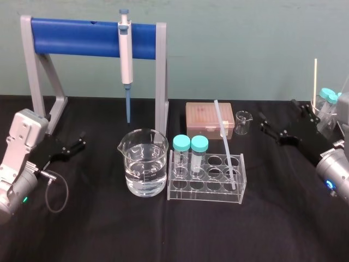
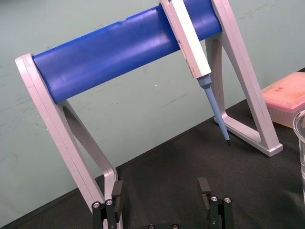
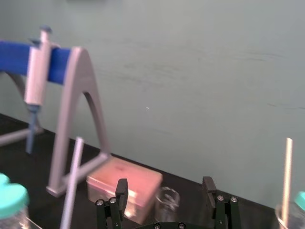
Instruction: Pick up the stirring rod with one hand, then place it down.
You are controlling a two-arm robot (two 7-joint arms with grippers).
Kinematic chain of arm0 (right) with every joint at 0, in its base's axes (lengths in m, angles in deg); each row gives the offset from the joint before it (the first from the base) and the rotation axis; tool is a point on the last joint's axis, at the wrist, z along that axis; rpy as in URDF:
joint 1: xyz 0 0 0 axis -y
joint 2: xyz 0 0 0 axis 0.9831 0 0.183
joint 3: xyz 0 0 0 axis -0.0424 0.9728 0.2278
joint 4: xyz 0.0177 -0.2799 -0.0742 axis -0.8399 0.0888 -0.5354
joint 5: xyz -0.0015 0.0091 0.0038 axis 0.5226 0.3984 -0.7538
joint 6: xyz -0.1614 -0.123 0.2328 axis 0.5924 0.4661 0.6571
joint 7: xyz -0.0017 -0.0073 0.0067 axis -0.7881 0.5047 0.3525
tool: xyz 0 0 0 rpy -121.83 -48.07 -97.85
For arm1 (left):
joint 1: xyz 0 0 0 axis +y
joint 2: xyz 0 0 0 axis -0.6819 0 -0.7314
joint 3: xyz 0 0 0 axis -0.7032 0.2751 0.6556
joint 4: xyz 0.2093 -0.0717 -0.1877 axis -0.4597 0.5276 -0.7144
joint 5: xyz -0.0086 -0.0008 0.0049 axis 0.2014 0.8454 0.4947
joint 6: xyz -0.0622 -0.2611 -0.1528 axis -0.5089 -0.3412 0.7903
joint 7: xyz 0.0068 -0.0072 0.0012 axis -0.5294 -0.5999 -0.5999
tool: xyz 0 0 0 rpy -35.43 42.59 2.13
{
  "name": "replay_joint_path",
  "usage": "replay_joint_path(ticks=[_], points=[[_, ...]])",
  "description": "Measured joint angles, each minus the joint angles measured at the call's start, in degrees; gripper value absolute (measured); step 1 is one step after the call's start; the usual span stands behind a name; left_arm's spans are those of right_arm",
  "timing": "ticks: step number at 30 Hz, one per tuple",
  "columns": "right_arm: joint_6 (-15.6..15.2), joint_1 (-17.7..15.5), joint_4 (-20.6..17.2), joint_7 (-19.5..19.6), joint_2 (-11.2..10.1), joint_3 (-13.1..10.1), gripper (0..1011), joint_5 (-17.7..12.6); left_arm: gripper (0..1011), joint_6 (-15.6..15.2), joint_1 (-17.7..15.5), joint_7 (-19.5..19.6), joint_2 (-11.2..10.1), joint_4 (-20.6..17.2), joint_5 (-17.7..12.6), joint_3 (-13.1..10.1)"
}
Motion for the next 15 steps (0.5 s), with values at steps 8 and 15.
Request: replay_joint_path(ticks=[8, 15], points=[[-1.2, 1.0, -1.2, -6.1, 0.4, -0.2, 1003, -2.5, 1001, 0.0, 0.0, 0.0, 0.0, 0.0, 0.0, 0.0], [-1.1, 2.3, -0.9, -10.3, 1.4, 0.7, 1003, -2.5, 1000, 0.0, 0.0, 0.0, 0.0, 0.0, 0.0, 0.0]])
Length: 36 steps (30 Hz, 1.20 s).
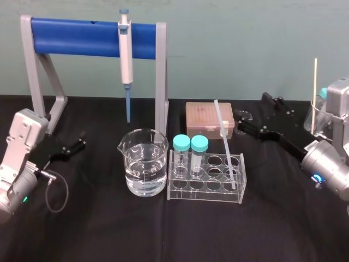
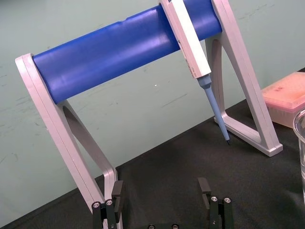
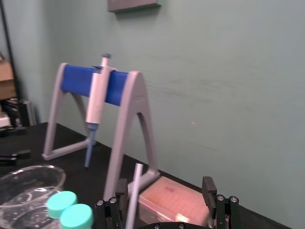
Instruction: Pick up the stirring rod with one hand, then place it down.
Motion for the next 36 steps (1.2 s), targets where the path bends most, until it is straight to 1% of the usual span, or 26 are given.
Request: replay_joint_path(ticks=[4, 10, 14, 15, 17, 20, 23, 27, 31, 36], points=[[0.1, 0.5, 0.2, -2.1, 0.6, 0.3, 1003, 0.1, 1000, 0.0, 0.0, 0.0, 0.0, 0.0, 0.0, 0.0], [-0.7, 1.0, 0.8, -3.5, 1.4, 0.4, 1003, 0.5, 1000, 0.0, 0.0, 0.0, 0.0, 0.0, 0.0, 0.0], [-2.6, 2.0, 1.7, -4.0, 2.5, 0.6, 1003, 0.9, 1000, 0.0, 0.0, 0.0, 0.0, 0.0, 0.0, 0.0], [-2.6, 2.0, 1.7, -4.0, 2.5, 0.6, 1003, 0.9, 1000, 0.0, 0.0, 0.0, 0.0, 0.0, 0.0, 0.0], [-4.1, 3.0, 2.6, -4.2, 3.3, 0.8, 1003, 1.3, 1000, 0.0, 0.0, 0.0, 0.0, 0.0, 0.0, 0.0], [-5.4, 4.0, 3.4, -4.5, 4.0, 1.0, 1003, 1.6, 1000, 0.0, 0.0, 0.0, 0.0, 0.0, 0.0, 0.0], [-7.7, 5.7, 4.8, -4.7, 5.0, 1.6, 1003, 2.2, 1000, 0.0, 0.0, 0.0, 0.0, 0.0, 0.0, 0.0], [-9.8, 7.5, 6.5, -4.9, 5.9, 2.5, 1003, 3.0, 1000, 0.0, 0.0, 0.0, 0.0, 0.0, 0.0, 0.0], [-11.4, 8.8, 7.8, -4.9, 6.6, 3.1, 1003, 3.8, 1000, 0.0, 0.0, 0.0, 0.0, 0.0, 0.0, 0.0], [-12.4, 9.9, 9.1, -4.9, 7.3, 3.5, 1003, 4.6, 1000, 0.0, 0.0, 0.0, 0.0, 0.0, 0.0, 0.0]])
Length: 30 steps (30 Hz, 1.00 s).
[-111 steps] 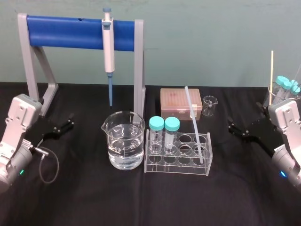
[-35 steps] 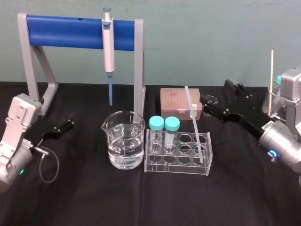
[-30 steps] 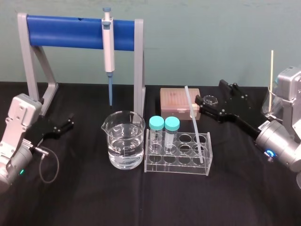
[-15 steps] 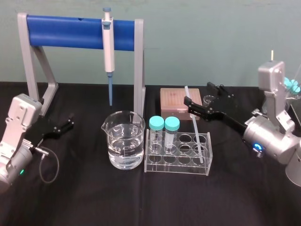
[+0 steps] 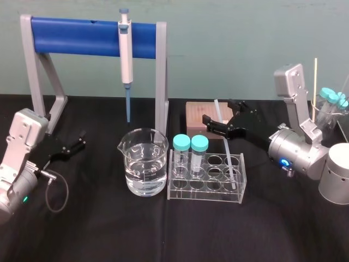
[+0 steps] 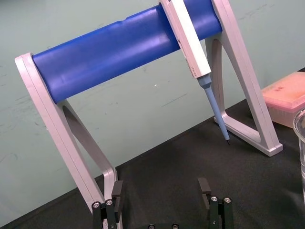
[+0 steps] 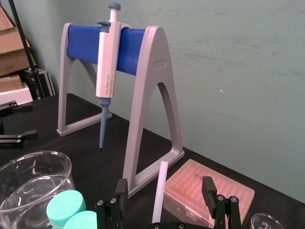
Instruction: Pick up the stirring rod with one hand, then place it down.
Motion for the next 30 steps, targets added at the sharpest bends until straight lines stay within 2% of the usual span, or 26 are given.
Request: replay_joint_path(ticks=[15, 30], points=[[-1.8, 0.5, 0.9, 0.1, 0.4, -0.3, 1003, 0.6, 1000, 0.0, 0.0, 0.0, 0.0, 0.0, 0.0, 0.0], [-2.0, 0.3, 0.5, -0.9, 0.0, -0.1, 1003, 0.6, 1000, 0.0, 0.0, 0.0, 0.0, 0.0, 0.0, 0.0]])
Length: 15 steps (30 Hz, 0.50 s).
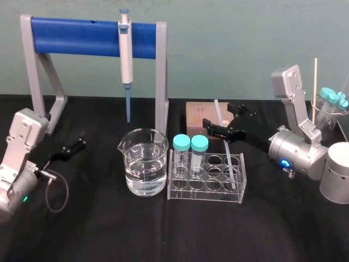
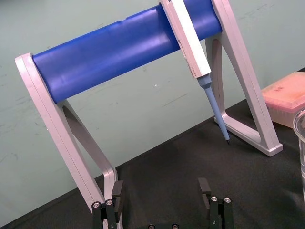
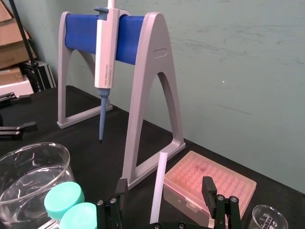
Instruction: Pick up the stirring rod with one hand, then place it down.
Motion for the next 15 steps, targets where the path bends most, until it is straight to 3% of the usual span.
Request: replay_joint_path(ticks=[12, 15], points=[[0.0, 0.0, 0.1, 0.0, 0.0, -0.1, 996, -0.1, 1000, 0.0, 0.0, 0.0, 0.0, 0.0, 0.0, 0.0], [0.0, 0.0, 0.1, 0.0, 0.1, -0.1, 932, -0.1, 1000, 0.0, 0.0, 0.0, 0.0, 0.0, 0.0, 0.0]])
